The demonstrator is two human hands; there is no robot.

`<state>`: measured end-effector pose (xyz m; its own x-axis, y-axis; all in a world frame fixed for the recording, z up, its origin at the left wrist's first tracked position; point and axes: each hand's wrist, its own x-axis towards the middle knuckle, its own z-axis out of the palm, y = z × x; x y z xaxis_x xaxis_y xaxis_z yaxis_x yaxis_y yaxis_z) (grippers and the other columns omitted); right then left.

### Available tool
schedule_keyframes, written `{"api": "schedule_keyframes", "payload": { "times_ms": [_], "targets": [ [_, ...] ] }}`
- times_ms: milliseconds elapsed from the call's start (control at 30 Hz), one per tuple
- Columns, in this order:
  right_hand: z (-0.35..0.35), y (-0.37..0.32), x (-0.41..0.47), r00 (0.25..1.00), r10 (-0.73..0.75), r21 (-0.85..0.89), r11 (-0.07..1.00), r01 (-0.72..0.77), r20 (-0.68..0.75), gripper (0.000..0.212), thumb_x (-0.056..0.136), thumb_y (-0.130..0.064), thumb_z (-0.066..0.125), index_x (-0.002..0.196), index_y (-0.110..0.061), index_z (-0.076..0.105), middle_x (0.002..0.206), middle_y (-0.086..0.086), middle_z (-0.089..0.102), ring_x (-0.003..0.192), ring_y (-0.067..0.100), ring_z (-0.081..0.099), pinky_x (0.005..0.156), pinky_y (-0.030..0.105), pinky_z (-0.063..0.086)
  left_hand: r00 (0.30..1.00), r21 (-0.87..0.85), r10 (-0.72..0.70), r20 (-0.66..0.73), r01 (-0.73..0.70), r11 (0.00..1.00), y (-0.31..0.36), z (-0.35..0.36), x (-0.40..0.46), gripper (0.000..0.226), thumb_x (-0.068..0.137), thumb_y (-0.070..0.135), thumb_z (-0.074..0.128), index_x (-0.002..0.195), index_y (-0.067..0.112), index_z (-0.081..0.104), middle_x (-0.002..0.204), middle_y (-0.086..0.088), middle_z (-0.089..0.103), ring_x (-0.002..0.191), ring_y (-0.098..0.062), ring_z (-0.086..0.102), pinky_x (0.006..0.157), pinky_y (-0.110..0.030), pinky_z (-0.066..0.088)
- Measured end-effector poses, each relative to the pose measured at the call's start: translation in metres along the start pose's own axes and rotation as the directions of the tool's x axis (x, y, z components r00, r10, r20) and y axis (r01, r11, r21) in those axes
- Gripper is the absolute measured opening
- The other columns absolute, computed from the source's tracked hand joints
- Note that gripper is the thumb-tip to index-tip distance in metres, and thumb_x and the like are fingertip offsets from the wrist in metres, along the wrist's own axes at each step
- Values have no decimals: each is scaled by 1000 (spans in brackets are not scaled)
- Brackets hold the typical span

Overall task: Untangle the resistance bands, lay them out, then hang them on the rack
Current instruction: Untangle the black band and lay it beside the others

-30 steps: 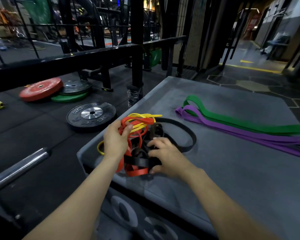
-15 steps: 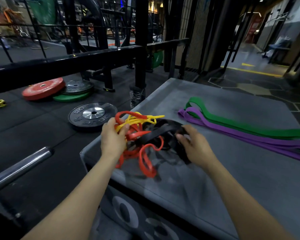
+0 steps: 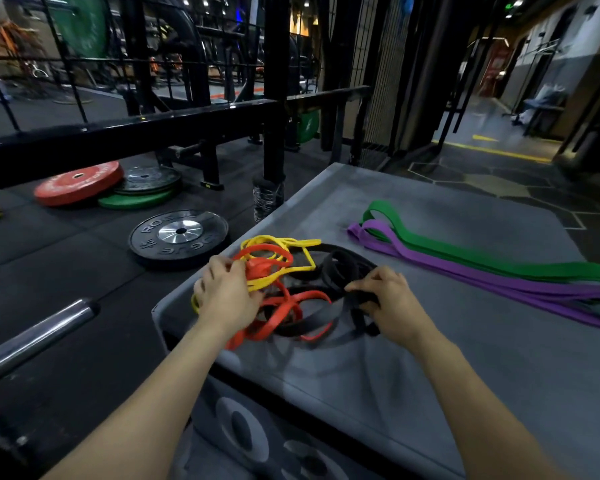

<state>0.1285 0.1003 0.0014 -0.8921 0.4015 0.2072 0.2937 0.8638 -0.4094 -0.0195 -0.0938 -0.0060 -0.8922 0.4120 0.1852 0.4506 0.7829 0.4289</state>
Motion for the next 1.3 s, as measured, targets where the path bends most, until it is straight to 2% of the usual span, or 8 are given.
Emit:
{"api": "schedule_keyframes", "payload": {
  "times_ms": [133,333,500,733,1000,1100,1167,1300],
  "targets": [
    [-2,-3,-3,998,-30,-24,999,32,64,42,82,0,57,116,-22,66,104,-1,35,109,26,36,90,16,29,962,-198,272,11,-264,944,13,-7,-16,95,54,70,42,135,20,43,132,-4,36,127,-22,34,108,-33,27],
    [-7,-8,-8,981,-57,-88,993,74,184,51,77,-29,73,125,-26,59,118,1,28,117,23,28,102,19,20,870,-95,462,171,-452,887,18,6,-16,39,77,41,68,110,23,61,118,7,41,114,-15,46,94,-35,44],
    [-3,-6,-15,982,-64,7,998,64,177,49,75,-48,70,118,-25,63,114,-5,23,111,13,19,106,22,19,874,222,371,314,-447,866,35,6,-22,33,77,28,67,107,17,59,115,0,34,112,-20,41,76,-36,48],
    [8,0,-13,994,2,-69,998,6,107,30,81,-38,68,95,-13,70,141,3,26,126,26,23,106,29,26,906,323,328,266,-405,856,41,10,-20,19,90,4,50,107,7,57,124,-11,37,113,-30,42,84,-39,47],
    [10,10,-5,998,69,-82,994,-68,7,27,83,-31,68,102,-12,71,143,-3,40,124,25,38,100,26,33,982,-394,-54,-179,-22,919,14,-7,8,19,92,21,54,92,2,58,99,-17,46,80,-32,52,72,-28,30],
    [11,7,-2,995,95,-97,991,-97,-29,29,84,-31,66,105,-13,70,144,-6,42,123,25,40,98,29,38,937,-420,-258,-236,141,897,-3,-15,10,18,88,19,59,102,7,55,112,-19,46,87,-30,49,79,-34,36],
    [11,5,0,994,106,-107,988,-109,-32,29,85,-32,66,107,-14,69,144,-7,41,122,24,40,97,31,40,951,-228,-172,-255,114,967,-1,-14,2,35,79,6,62,112,12,52,120,-16,41,100,-37,49,86,-43,38],
    [10,0,0,993,120,-127,984,-122,-19,29,85,-32,65,108,-15,68,145,-7,40,122,26,40,98,30,38,874,-184,473,-109,-486,854,23,-2,-10,46,62,9,55,105,24,62,110,-1,50,104,-27,50,90,-41,42]
  ]
}}
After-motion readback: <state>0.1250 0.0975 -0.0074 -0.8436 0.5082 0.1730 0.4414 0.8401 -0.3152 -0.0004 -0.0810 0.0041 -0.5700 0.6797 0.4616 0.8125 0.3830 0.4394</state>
